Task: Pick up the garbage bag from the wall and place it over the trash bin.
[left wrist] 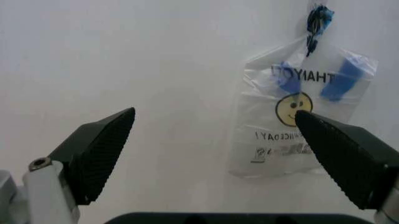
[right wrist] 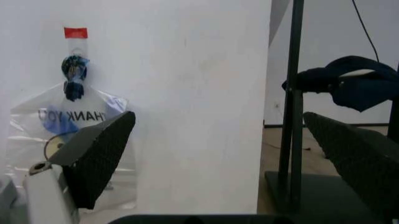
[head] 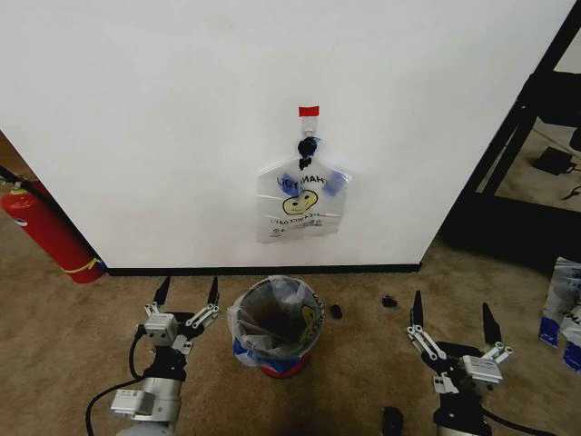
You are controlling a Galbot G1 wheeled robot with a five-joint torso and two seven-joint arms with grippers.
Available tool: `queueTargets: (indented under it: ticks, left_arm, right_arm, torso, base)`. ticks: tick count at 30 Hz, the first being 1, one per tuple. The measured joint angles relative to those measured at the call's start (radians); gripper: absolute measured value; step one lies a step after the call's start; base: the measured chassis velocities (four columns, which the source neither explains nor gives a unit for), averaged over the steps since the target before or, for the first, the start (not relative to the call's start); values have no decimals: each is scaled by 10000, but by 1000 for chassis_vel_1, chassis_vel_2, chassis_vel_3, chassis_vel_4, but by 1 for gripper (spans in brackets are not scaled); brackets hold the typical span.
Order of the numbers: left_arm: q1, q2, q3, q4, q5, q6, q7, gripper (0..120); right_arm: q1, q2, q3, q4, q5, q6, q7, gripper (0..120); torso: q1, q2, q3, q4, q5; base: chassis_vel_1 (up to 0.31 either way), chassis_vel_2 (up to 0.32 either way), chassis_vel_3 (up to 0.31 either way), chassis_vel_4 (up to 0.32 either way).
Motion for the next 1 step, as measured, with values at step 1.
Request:
queueTargets:
  ticks: [1]
  left_arm:
    - [16,39,-15,-23,-8,6,-7,100]
  right_arm:
    - [6,3,-1,-18,0,2,0,100]
  torso:
    - [0,0,0,0,2]
  base:
    - [0,0,0,0]
